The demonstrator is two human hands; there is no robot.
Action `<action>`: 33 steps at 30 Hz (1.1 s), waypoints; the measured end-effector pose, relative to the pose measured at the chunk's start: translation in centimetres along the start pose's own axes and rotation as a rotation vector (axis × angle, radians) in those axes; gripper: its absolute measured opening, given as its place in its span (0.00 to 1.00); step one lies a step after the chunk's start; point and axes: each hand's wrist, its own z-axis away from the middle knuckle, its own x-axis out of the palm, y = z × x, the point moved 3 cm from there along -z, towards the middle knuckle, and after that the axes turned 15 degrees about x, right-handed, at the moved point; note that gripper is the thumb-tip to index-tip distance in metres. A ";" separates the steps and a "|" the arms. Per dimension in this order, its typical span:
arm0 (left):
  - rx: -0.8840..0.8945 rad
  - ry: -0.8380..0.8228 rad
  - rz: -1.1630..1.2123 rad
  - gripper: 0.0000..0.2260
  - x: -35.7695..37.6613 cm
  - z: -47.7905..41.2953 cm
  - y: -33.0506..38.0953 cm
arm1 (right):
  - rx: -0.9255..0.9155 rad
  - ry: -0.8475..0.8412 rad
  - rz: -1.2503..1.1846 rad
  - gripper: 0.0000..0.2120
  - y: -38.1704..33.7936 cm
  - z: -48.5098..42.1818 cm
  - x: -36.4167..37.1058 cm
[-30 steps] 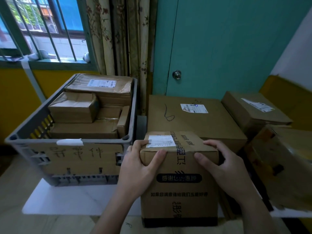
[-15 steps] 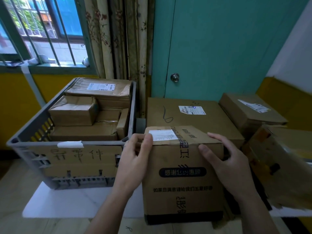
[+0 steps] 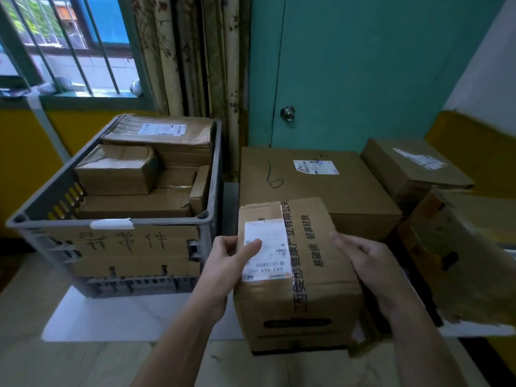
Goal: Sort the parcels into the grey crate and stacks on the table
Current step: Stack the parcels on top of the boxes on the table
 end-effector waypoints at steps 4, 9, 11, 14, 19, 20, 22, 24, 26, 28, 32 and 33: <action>-0.009 0.003 -0.088 0.19 0.6 -0.9 -1.2 | 0.077 0.045 0.087 0.23 2.0 -1.5 1.1; -0.055 -0.024 -0.106 0.18 1.3 -1.7 -2.6 | 0.142 0.034 0.125 0.24 3.9 -2.8 2.2; -0.069 -0.052 -0.118 0.17 1.5 -1.9 -3.0 | 0.124 0.046 0.148 0.25 4.2 -3.1 2.3; -0.079 -0.056 -0.115 0.19 1.6 -2.1 -3.2 | 0.118 -0.001 0.135 0.36 4.3 -3.3 2.1; -0.118 -0.056 -0.052 0.30 1.8 -1.6 -3.1 | 0.140 -0.068 0.014 0.30 4.4 -3.3 2.2; -0.111 -0.057 -0.068 0.32 1.8 -1.5 -3.1 | 0.140 -0.071 0.006 0.26 4.6 -3.3 2.3; -0.084 -0.043 -0.124 0.34 1.7 -1.4 -3.1 | 0.125 -0.066 -0.021 0.23 4.7 -3.3 2.3; -0.062 -0.032 -0.141 0.34 1.5 -1.5 -3.5 | 0.120 -0.057 -0.072 0.25 4.4 -3.3 2.1; -0.055 -0.039 -0.134 0.37 1.5 -1.6 -4.2 | 0.113 -0.056 -0.053 0.26 4.0 -3.5 1.8; -0.040 -0.045 -0.171 0.38 1.5 -1.7 -4.9 | 0.101 -0.053 0.028 0.28 3.8 -3.7 1.6; 0.013 -0.071 -0.227 0.37 1.4 -1.8 -4.9 | 0.084 -0.061 0.082 0.32 4.1 -3.9 1.6; 0.013 -0.067 -0.236 0.40 1.2 -1.8 -4.8 | 0.074 -0.074 0.063 0.31 4.1 -3.8 1.6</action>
